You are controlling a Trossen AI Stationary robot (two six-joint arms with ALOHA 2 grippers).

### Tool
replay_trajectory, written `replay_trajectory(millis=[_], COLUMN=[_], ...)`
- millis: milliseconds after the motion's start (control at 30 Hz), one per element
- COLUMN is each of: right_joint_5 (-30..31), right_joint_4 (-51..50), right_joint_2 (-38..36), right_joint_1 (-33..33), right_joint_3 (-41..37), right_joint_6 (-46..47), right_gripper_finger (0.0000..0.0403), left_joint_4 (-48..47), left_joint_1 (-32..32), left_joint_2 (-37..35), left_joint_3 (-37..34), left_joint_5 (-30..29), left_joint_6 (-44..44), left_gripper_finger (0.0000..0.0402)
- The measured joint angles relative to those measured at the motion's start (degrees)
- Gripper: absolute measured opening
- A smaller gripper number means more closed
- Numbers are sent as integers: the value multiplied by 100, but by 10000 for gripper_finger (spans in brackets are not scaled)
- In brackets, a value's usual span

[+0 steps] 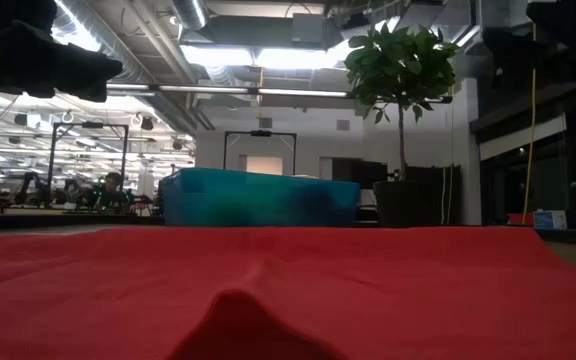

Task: Pick and placing Produce into tupperware
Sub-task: Return to Home Position

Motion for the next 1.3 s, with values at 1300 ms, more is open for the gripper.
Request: replay_trajectory(millis=[1300], right_joint_5=[1], right_joint_4=[-2254], right_joint_2=[-1327], right_joint_1=[57], right_joint_3=[2], right_joint_6=[-326], right_gripper_finger=[243], left_joint_4=[0], left_joint_1=[-2], left_joint_2=[2], left_joint_3=[0], left_joint_5=[-2], left_joint_6=[-2], left_gripper_finger=[54])
